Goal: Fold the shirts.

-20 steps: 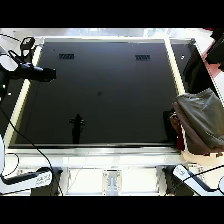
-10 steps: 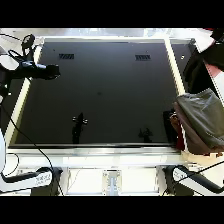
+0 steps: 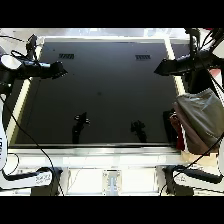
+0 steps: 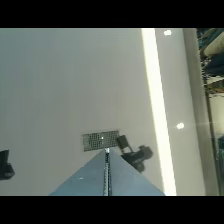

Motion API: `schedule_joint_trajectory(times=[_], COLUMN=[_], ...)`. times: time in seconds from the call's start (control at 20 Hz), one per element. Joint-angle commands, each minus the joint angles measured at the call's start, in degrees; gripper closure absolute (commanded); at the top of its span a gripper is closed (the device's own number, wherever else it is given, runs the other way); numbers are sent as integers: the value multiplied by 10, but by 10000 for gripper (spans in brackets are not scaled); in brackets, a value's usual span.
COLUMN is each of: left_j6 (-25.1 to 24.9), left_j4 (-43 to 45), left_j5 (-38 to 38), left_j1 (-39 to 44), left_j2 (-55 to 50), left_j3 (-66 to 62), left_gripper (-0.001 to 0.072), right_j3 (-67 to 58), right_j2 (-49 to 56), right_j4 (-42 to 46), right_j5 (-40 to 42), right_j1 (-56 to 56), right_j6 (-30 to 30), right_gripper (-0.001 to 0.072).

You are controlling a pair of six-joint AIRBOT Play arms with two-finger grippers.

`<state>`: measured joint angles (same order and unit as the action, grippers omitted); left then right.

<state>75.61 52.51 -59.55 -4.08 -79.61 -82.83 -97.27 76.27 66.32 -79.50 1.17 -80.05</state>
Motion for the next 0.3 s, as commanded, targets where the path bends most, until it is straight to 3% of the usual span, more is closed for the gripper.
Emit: schedule_joint_trajectory(times=[0.0,0.25], left_j6=[0,0], left_j4=[-5,-5], left_j5=[0,0], left_j1=[0,0], left_j2=[-1,-1], left_j3=[0,0], left_gripper=[698,698], right_j3=[-7,-9], right_j2=[5,5], right_j4=[1,1], right_j5=[0,0], right_j1=[7,7], right_j6=[1,1], right_gripper=[157,158])
